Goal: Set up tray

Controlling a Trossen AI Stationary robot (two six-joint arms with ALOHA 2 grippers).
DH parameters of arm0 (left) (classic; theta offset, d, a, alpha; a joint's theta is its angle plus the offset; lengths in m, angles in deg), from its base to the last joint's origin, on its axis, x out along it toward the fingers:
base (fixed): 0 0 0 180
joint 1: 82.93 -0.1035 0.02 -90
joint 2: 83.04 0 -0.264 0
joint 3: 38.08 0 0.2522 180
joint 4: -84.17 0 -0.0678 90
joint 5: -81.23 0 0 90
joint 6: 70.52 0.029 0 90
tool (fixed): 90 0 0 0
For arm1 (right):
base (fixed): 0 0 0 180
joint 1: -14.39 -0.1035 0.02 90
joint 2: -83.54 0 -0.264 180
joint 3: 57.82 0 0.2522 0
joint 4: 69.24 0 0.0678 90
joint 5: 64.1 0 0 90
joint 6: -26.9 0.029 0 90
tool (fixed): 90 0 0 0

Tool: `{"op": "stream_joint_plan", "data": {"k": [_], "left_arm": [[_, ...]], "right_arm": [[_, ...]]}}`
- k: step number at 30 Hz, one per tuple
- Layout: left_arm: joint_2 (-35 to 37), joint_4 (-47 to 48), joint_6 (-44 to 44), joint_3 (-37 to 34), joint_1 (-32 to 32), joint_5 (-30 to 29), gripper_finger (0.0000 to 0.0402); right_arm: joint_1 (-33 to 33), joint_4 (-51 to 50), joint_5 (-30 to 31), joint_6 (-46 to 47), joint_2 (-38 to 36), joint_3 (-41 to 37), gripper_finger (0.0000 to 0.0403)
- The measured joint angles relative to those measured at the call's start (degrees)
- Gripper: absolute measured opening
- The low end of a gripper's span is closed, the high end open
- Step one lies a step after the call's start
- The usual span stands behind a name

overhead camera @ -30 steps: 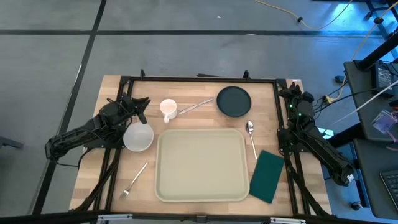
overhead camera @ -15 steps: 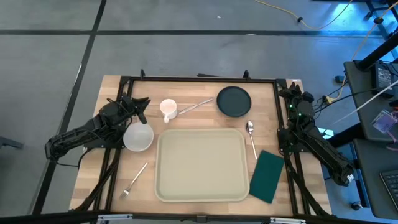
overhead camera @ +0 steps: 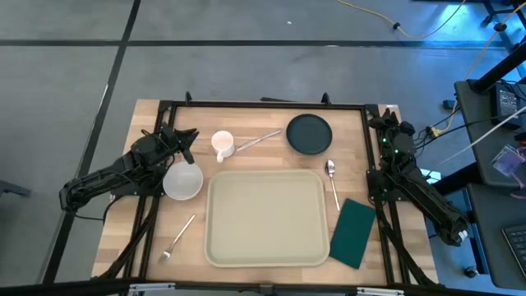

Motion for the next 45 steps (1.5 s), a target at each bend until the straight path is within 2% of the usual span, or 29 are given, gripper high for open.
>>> {"op": "stream_joint_plan", "data": {"k": [20, 25, 29, 38, 45], "left_arm": [[0.0, -0.3, 0.0, 0.0, 0.0, -0.1, 0.0063], [0.0, -5.2, 0.2, 0.0, -0.1, -3.2, 0.0065], [0.0, -10.9, 1.9, 0.0, -0.1, 1.2, 0.0091], [0.0, -27.5, 1.3, 0.0, -0.1, 12.2, 0.0185], [-3.9, -28.7, -1.8, 0.0, -0.1, 14.3, 0.0196]], "right_arm": [[0.0, 0.0, 0.0, 0.0, 0.0, 0.0, 0.0129], [0.0, 0.0, 0.0, 0.0, 0.0, 0.0, 0.0129], [0.0, 0.0, 0.0, 0.0, 0.0, 0.0, 0.0129], [0.0, 0.0, 0.0, 0.0, 0.0, 0.0, 0.0129], [0.0, 0.0, 0.0, 0.0, 0.0, 0.0, 0.0129]]}}
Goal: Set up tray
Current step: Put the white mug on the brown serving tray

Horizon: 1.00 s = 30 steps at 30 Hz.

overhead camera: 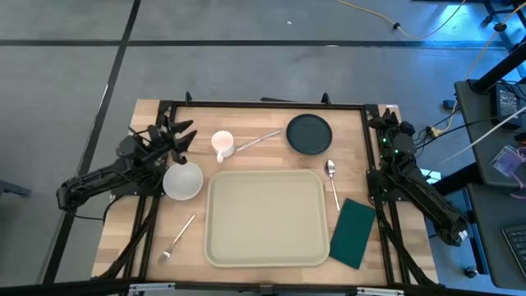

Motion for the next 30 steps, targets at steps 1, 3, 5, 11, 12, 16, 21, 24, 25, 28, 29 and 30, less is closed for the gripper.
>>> {"op": "stream_joint_plan", "data": {"k": [1, 3, 5, 11, 12, 16, 21, 24, 25, 28, 29, 30], "left_arm": [[-1.5, 0.1, -0.3, 0.2, 0.0, 0.0, 0.0195], [-4.9, 0.1, -0.4, 1.4, 0.0, 0.0, 0.0192], [-8.8, 0.0, -0.8, 3.1, 0.0, 0.0, 0.019], [-22.7, 1.6, 0.6, 11.5, 1.7, 1.5, 0.019], [-25.4, 2.7, 1.4, 13.5, 2.0, 1.4, 0.019], [-35.0, 13.1, 3.6, 23.3, 2.4, -2.6, 0.019], [-46.4, 32.0, 2.0, 35.1, 1.7, -9.7, 0.019], [-52.6, 39.1, -1.3, 39.6, 0.8, -10.4, 0.019], [-54.5, 40.9, -2.3, 40.7, 0.6, -10.4, 0.0189], [-59.7, 45.3, -4.5, 43.5, -0.6, -11.1, 0.0189], [-61.2, 47.3, -5.4, 44.5, -1.2, -11.2, 0.0189], [-62.6, 49.8, -6.3, 45.5, -1.9, -11.3, 0.0189]], "right_arm": [[0.0, 0.0, 0.0, 0.0, 0.0, 0.0, 0.0129], [0.0, 0.0, 0.0, 0.0, 0.0, 0.0, 0.0129], [0.0, 0.0, 0.0, 0.0, 0.0, 0.0, 0.0129], [0.0, 3.6, -14.2, 3.5, 0.0, 0.1, 0.0129], [0.0, 4.7, -19.2, 2.5, 0.0, 0.1, 0.0129], [0.0, 9.1, -42.3, -4.9, 0.0, 0.1, 0.0129], [0.0, 9.6, -66.4, -13.5, 0.0, 0.1, 0.0129], [0.0, 6.6, -72.0, -15.9, 0.0, 0.1, 0.0129], [0.0, 5.4, -72.8, -15.5, 0.0, 0.1, 0.0129], [0.0, 1.2, -73.0, -11.8, 0.0, 0.1, 0.0129], [0.0, -0.1, -73.0, -10.9, 0.0, 0.0, 0.0129], [0.0, -1.5, -73.0, -10.3, 0.0, 0.0, 0.0129]]}}
